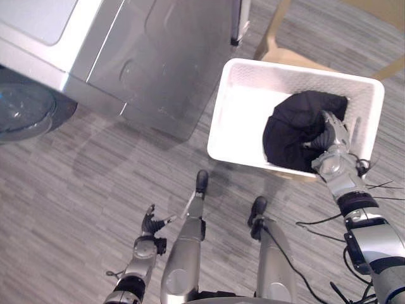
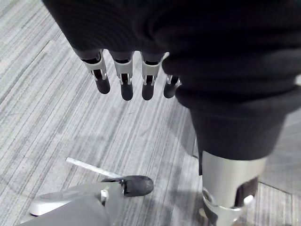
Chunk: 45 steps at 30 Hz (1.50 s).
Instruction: Pick up the laundry basket with both hands and put the clothes into the washing machine.
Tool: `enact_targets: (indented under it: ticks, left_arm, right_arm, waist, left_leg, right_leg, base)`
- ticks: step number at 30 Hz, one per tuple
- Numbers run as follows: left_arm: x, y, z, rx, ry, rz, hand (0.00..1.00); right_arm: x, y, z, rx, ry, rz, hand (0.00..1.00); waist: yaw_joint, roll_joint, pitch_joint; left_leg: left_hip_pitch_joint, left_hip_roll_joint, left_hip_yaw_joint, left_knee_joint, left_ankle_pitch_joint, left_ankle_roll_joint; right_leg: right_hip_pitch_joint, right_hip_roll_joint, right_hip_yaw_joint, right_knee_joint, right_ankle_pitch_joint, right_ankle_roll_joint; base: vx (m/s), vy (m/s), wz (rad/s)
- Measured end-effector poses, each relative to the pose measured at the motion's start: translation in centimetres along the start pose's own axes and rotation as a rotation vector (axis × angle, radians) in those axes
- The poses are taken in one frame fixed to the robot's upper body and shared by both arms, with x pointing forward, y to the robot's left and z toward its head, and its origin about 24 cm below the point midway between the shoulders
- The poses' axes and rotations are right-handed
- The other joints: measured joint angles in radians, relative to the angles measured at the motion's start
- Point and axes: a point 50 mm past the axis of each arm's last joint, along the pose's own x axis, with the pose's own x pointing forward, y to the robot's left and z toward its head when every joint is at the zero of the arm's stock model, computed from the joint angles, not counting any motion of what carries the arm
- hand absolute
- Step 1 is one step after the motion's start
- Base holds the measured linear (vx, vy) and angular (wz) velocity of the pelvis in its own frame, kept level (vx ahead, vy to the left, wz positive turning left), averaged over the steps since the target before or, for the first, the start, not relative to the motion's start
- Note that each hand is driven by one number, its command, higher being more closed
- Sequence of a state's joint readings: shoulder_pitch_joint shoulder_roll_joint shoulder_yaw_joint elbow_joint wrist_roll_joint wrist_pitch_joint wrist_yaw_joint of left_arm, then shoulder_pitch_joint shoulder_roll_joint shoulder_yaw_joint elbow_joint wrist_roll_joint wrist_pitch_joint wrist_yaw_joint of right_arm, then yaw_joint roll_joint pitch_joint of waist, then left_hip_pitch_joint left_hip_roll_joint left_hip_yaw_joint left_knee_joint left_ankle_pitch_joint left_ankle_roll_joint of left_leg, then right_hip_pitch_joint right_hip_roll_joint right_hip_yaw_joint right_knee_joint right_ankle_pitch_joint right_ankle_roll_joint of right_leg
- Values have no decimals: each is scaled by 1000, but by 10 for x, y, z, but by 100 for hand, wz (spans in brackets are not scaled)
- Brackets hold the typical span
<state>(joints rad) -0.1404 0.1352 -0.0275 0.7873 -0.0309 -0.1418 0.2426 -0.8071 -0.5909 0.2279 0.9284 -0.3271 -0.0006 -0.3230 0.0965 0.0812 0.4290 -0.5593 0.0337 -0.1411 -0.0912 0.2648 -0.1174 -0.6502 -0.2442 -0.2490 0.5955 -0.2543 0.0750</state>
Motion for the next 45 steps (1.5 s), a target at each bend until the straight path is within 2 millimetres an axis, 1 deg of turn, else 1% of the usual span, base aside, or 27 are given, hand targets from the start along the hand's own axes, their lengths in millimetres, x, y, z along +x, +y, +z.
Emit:
enact_targets:
  ticks: [4, 6, 9, 10, 12, 13, 16, 18, 20, 21, 22, 23, 24, 25, 26, 28, 29, 31, 34, 36, 38, 40, 41, 42, 43, 44, 45]
  left_arm:
    - [0, -6, 10, -54, -35, 0, 0]
    - [0, -7, 13, -74, -42, 3, 0]
    - [0, -10, 16, -101, -50, -2, 0]
    - [-1, -12, 16, -105, -49, -5, 0]
    - [-2, -14, 15, -117, -42, -11, 0]
    - [-2, -15, 15, -117, -42, -11, 0]
    - [-1, -12, 14, -111, -41, -7, 0]
    - [-2, -10, 11, -104, -31, -2, 0]
    - [-4, -6, 6, -93, -18, 4, 0]
    - [-5, -4, 3, -87, -10, 9, 0]
    - [-6, -1, -1, -81, -1, 15, 0]
    - [-9, 3, -8, -66, 21, 23, 0]
    - [-12, 6, -15, -58, 44, 28, 0]
    - [-18, 11, -28, -39, 81, 35, 0]
    - [-19, 12, -30, -38, 88, 35, 0]
    - [-30, 15, -46, -31, 137, 27, 0]
    - [-31, 15, -48, -30, 142, 27, 0]
    - [-37, 16, -54, -20, 158, 22, 0]
    - [-43, 18, -59, -19, 168, 14, 0]
    - [-49, 23, -66, -31, 191, 36, 0]
    - [-50, 26, -68, -36, 199, 48, 0]
    - [-50, 25, -68, -36, 198, 47, 0]
    - [-49, 25, -67, -38, 194, 46, 0]
    - [-49, 25, -66, -43, 191, 48, 0]
    - [-49, 25, -65, -51, 184, 53, 0]
    - [-48, 26, -62, -69, 175, 68, 0]
    - [-49, 28, -64, -75, 179, 77, 0]
  right_arm:
    - [11, -12, 27, 91, -59, -9, 100]
    - [13, -15, 35, 131, -81, -4, 100]
    - [12, -18, 51, 202, -143, -2, 100]
    - [12, -18, 52, 213, -150, -2, 100]
    - [8, -19, 59, 236, -195, -9, 100]
    - [6, -20, 60, 248, -206, -17, 100]
    - [-2, -35, 66, 354, -263, -96, 100]
    - [-13, -44, 61, 443, -282, -167, 100]
    - [-25, -45, 56, 512, -294, -200, 100]
    - [-31, -43, 54, 534, -299, -208, 100]
    - [-36, -41, 54, 560, -305, -213, 100]
    - [-46, -33, 51, 599, -302, -209, 100]
    - [-54, -24, 48, 622, -291, -192, 100]
    - [-68, -6, 43, 670, -266, -143, 100]
    - [-71, -3, 42, 682, -261, -132, 100]
    - [-98, 24, 35, 825, -206, -32, 100]
    - [-101, 26, 35, 841, -202, -24, 100]
    - [-118, 40, 33, 969, -178, 45, 100]
    - [-132, 49, 35, 1081, -164, 101, 100]
    - [-140, 55, 45, 1174, -182, 160, 100]
    - [-143, 57, 54, 1229, -208, 182, 100]
    - [-147, 62, 61, 1295, -213, 206, 100]
    - [-148, 64, 63, 1332, -204, 213, 100]
    - [-149, 65, 64, 1375, -197, 219, 100]
    - [-150, 63, 64, 1393, -201, 217, 100]
    - [-153, 59, 67, 1437, -213, 202, 100]
    - [-156, 56, 71, 1482, -237, 193, 100]
  waist:
    - [1, 0, 0]
    - [1, 0, 0]
    - [2, 0, 0]
    - [3, 0, 0]
    - [5, 0, 0]
    - [4, 0, 0]
    - [2, 0, 0]
    - [-1, 0, -1]
    - [-7, 0, -3]
    - [-7, -1, -7]
    - [-10, -1, -8]
    - [-15, -4, -20]
    - [-20, -7, -40]
    - [-23, -13, -74]
    - [-23, -14, -80]
    - [-24, -23, -129]
    - [-24, -24, -135]
    - [-25, -37, -165]
    - [-26, -51, -195]
    - [-25, -64, -218]
    - [-25, -66, -220]
    - [-27, -66, -220]
    - [-30, -69, -218]
    - [-28, -65, -218]
    - [-28, -64, -216]
    - [-31, -68, -216]
    - [-26, -74, -219]
  left_leg:
    - [-13, 0, 0, 0, 6, 5]
    - [-13, -1, -2, 0, 12, 5]
    - [-5, -3, -15, 0, 12, 5]
    - [1, -6, -16, 0, 12, 5]
    - [39, -14, -25, 0, 12, 5]
    - [50, -15, -28, 0, 12, 5]
    - [93, -19, -48, -1, 12, 5]
    - [124, -19, -58, -2, 12, 5]
    - [159, -17, -77, -3, 4, 8]
    - [170, -16, -78, -3, -3, 5]
    - [183, -16, -78, -3, -12, 11]
    - [197, -16, -77, -3, -17, 14]
    - [204, -17, -76, -3, -18, 16]
    - [221, -19, -73, -3, -22, 24]
    - [224, -19, -72, -3, -22, 25]
    - [272, -17, -49, -3, -33, 35]
    - [277, -16, -47, -3, -35, 36]
    - [319, -9, -27, -3, -49, 38]
    - [363, 7, 12, -3, -68, 38]
    - [397, 28, 67, -4, -81, 35]
    - [414, 38, 108, -3, -83, 34]
    - [430, 45, 131, -2, -93, 31]
    - [427, 41, 134, 25, -104, 37]
    - [414, 48, 129, 58, -123, 54]
    - [407, 50, 127, 68, -129, 57]
    - [396, 41, 106, 88, -129, 58]
    - [385, 29, 78, 110, -129, 58]
  right_leg:
    - [-13, -4, -9, 13, -2, -1]
    - [-7, -7, -21, 13, -2, -1]
    - [8, -12, -36, 15, -4, -1]
    - [16, -15, -38, 15, -7, 0]
    - [64, -22, -46, 10, -11, 2]
    - [78, -23, -48, 8, -13, 3]
    - [137, -23, -57, -10, -17, 6]
    - [186, -20, -75, -32, -19, 9]
    - [240, -11, -86, -60, -20, 12]
    - [257, -7, -85, -70, -20, 12]
    - [275, -2, -85, -83, -19, 15]
    - [297, 1, -86, -100, -15, 21]
    - [309, 2, -86, -113, -13, 25]
    - [338, 4, -86, -138, -5, 35]
    - [343, 6, -85, -145, -4, 36]
    - [406, 21, -77, -201, 19, 42]
    - [412, 23, -76, -208, 21, 42]
    - [459, 37, -56, -254, 39, 43]
    - [496, 59, -21, -309, 67, 42]
    - [513, 83, 35, -351, 100, 37]
    - [517, 101, 72, -371, 123, 32]
    - [513, 102, 91, -346, 127, 31]
    - [503, 89, 95, -312, 120, 33]
    - [512, 89, 106, -299, 105, 43]
    - [498, 89, 122, -247, 85, 43]
    - [462, 80, 154, -43, 14, 28]
    - [465, 73, 184, 97, -23, 30]
  base:
    - [23, -58, 4]
    - [38, -53, 10]
    - [47, -74, 15]
    - [49, -78, 14]
    - [35, -59, 17]
    - [23, -52, 16]
    - [-7, -43, 12]
    - [-27, -22, 17]
    - [-30, -16, 15]
    - [-31, -7, 4]
    - [0, 0, 0]
    - [0, 0, 0]
    - [33, 10, -1]
    - [60, 5, -1]
    - [89, -10, -6]
    - [108, -20, -16]
    - [82, -17, -23]
    - [39, -22, -29]
    - [6, -19, -48]
    - [-19, -16, -75]
    - [-48, 0, -72]
    - [-73, 9, -46]
    - [-101, -3, -4]
    - [-106, -21, 8]
    - [-125, -51, 44]
    - [-105, -124, 72]
    - [-107, -153, 82]
